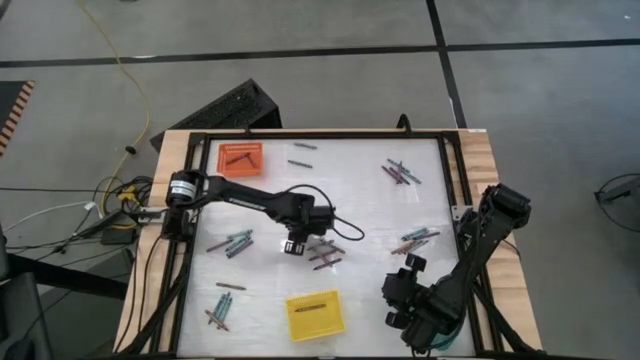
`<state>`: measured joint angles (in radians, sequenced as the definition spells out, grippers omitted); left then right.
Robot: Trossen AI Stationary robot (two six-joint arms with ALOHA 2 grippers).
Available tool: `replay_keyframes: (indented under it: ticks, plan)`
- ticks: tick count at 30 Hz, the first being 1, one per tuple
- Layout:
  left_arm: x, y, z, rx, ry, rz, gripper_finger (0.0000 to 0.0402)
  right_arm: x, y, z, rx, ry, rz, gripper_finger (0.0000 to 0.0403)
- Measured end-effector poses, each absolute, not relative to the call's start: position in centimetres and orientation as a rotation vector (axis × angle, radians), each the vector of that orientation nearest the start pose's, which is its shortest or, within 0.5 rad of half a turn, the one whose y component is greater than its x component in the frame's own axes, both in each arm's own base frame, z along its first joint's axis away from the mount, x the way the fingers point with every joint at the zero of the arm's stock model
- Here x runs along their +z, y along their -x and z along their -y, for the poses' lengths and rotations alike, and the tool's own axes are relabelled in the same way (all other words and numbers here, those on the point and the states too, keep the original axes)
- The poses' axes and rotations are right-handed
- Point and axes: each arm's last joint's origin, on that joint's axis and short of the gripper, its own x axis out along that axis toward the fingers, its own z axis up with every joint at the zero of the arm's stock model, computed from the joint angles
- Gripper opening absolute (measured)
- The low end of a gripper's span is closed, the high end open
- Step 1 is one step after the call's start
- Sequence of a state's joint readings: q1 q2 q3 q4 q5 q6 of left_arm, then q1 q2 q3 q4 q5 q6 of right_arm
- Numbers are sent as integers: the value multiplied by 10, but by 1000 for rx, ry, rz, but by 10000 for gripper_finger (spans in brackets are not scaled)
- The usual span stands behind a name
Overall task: Sort crayons
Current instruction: Put the purple crayon into the orange bin
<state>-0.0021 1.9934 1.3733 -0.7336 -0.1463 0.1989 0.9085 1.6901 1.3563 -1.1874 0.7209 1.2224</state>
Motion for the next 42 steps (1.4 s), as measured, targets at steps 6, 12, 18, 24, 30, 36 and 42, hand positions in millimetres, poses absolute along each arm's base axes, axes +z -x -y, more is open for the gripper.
replay_keyframes:
  ticks: [6,12,18,24,30,36,42]
  plan:
    - [151,-381,-16,-40,-109,-1353,124,253,-205,-232,-442,-24,-881,170]
    - [151,-381,-20,-61,-103,-1352,85,253,-206,-232,-440,-33,-876,170]
    - [150,-381,-21,-87,-134,-1347,39,253,-209,-231,-447,-46,-867,170]
    - [150,-381,-21,-101,-159,-1350,7,253,-210,-230,-446,-45,-867,170]
    - [153,-381,-22,-85,-184,-1359,2,253,-210,-231,-444,-43,-866,170]
    - [166,-379,-24,-51,-233,-1370,1,253,-210,-230,-443,-38,-868,170]
    - [190,-370,-33,15,-273,-1352,0,253,-210,-230,-442,-30,-863,170]
